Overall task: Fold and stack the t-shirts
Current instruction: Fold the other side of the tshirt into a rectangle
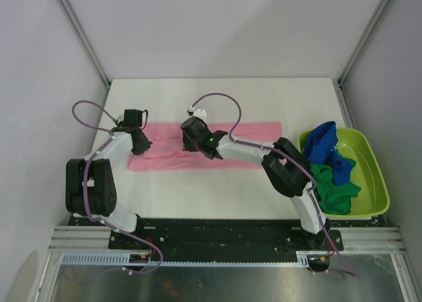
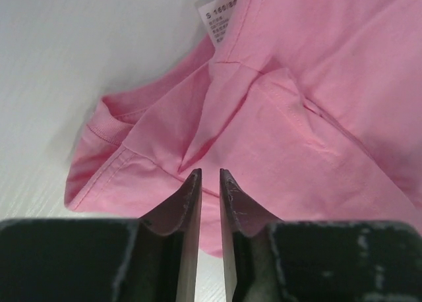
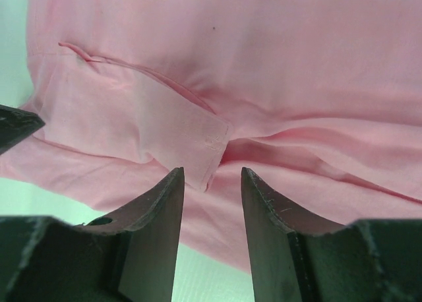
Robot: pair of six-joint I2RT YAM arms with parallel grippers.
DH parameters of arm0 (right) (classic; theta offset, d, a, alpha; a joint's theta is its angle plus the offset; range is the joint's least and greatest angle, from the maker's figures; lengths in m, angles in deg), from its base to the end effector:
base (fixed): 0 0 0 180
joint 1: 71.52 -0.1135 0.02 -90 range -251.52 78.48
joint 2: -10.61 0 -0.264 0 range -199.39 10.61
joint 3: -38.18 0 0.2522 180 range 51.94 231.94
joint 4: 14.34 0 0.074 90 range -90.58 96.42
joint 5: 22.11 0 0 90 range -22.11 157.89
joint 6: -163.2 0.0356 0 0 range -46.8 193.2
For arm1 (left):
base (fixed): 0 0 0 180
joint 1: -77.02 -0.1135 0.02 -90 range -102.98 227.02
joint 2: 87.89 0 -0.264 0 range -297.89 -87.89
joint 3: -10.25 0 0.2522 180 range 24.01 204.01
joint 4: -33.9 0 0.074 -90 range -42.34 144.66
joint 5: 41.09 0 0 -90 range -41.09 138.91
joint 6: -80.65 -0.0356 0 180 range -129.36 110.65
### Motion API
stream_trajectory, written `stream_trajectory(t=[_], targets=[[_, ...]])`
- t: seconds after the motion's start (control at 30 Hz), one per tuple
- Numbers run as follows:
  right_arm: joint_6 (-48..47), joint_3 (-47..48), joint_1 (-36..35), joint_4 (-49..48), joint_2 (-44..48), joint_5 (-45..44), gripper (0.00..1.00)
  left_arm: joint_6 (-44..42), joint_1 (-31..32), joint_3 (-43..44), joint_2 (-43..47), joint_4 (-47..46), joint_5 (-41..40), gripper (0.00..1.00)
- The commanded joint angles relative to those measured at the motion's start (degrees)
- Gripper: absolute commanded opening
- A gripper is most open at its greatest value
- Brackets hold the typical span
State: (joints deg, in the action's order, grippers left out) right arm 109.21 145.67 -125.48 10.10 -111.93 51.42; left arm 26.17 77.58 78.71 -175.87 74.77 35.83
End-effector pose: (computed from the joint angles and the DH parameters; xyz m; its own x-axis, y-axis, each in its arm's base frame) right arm 0.2959 0.3895 0.2018 -0.6829 0.0198 -0.7303 -0.3031 0.9018 0.3079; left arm 0.3022 0.0051 0.1986 -0.6482 -0.5596 -0.5165 -0.5883 0.7986 -0.1269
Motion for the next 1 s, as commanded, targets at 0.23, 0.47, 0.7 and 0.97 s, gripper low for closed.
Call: stream_trajectory(t=[0.23, 0.47, 0.7, 0.97], targets=[[0.13, 3.67, -0.37, -0.76, -1.99, 3.67, 0.45, 2.24, -2.97, 2.1, -7.27, -1.31, -5.41, 0.14], [0.26, 5.91, -0.64, 0.88, -4.94, 4.35, 0.43, 1.84, -3.64, 1.92, -7.28, -1.27, -6.75, 0.14], [0.61, 6.9, -0.16, 1.94, -6.76, 3.95, 0.35, 1.83, -3.79, 1.66, -7.41, -1.19, -7.04, 0.13], [-0.06, 10.18, -0.03, 6.57, -8.23, 2.4, 0.09, 1.75, -3.84, 1.56, -7.55, -1.23, -7.7, 0.13]])
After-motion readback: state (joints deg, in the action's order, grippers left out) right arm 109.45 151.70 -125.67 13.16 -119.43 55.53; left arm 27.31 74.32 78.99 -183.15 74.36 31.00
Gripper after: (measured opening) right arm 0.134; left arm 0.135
